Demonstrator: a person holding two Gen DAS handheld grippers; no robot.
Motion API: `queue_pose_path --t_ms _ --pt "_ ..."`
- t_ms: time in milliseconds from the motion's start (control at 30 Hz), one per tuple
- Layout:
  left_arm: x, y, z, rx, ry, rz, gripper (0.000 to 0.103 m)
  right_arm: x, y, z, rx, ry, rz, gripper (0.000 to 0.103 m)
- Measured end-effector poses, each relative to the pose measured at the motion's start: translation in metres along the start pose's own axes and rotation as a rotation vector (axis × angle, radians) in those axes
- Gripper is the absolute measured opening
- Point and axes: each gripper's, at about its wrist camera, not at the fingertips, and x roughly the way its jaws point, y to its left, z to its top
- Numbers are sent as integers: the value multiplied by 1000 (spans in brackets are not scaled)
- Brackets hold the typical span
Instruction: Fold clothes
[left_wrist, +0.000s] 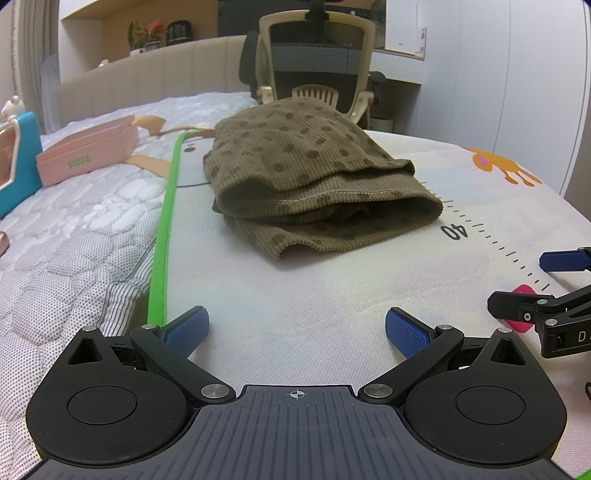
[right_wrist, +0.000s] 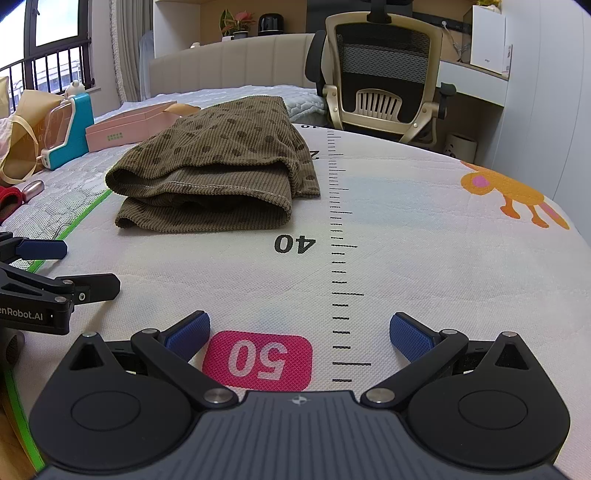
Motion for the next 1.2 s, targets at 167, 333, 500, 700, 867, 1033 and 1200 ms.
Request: queue_pose_path --t_ms 167,333,500,700,867,1033,1200 --pt "0 0 0 -3 0 -1 103 0 0 0 0 0 0 103" --pt "0 1 -1 -3 -2 -4 103 0 0 0 0 0 0 103" --pt "0 1 0 0 -1 -5 103 0 0 0 0 0 0 103" --pt "0 1 0 6 5 -4 103 0 0 0 0 0 0 103" --pt "1 1 1 4 4 -4 103 0 1 0 1 0 0 103" --pt "1 1 1 0 1 -5 103 0 0 0 0 0 0 103" --pt "1 2 1 -3 -3 -8 103 0 0 0 0 -1 0 103"
